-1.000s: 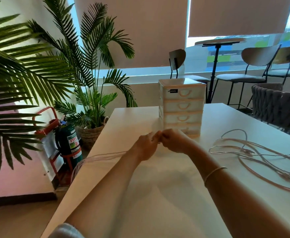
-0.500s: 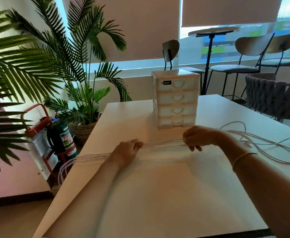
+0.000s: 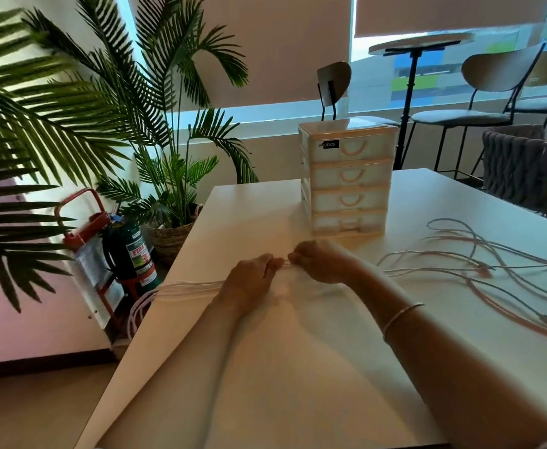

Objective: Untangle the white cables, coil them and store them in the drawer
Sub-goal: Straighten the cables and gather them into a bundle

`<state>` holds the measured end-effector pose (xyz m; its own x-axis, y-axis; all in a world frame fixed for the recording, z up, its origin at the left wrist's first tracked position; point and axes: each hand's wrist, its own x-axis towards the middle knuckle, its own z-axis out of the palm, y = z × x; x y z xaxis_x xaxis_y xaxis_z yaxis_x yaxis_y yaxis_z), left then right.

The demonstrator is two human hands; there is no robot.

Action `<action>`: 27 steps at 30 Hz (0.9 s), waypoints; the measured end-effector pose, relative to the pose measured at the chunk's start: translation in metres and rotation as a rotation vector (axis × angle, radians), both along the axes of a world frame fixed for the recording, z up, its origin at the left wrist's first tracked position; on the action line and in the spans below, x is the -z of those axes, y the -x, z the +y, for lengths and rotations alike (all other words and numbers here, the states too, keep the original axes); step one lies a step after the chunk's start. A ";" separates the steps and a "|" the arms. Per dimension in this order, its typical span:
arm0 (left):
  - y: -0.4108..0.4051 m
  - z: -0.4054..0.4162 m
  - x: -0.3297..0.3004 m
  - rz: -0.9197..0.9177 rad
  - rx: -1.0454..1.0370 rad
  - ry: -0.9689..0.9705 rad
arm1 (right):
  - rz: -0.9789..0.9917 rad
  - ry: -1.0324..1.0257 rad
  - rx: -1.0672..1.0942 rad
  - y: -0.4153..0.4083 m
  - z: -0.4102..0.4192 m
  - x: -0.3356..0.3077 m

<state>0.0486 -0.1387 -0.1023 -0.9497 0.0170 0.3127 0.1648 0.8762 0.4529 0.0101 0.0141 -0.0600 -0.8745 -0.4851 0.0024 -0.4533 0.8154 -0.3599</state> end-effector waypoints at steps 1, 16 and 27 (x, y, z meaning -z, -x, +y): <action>-0.001 -0.001 0.000 0.006 0.000 -0.020 | -0.022 0.003 -0.016 0.000 -0.006 0.002; 0.001 0.000 -0.005 -0.056 0.037 -0.019 | -0.216 0.274 -0.108 0.009 0.006 0.007; 0.005 0.002 -0.001 -0.065 0.031 -0.015 | -0.455 0.315 -0.106 0.009 0.016 0.003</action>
<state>0.0437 -0.1365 -0.1015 -0.9671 0.0425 0.2510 0.1616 0.8642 0.4765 0.0016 0.0298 -0.0634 -0.7676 -0.6073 -0.2049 -0.2689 0.5953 -0.7572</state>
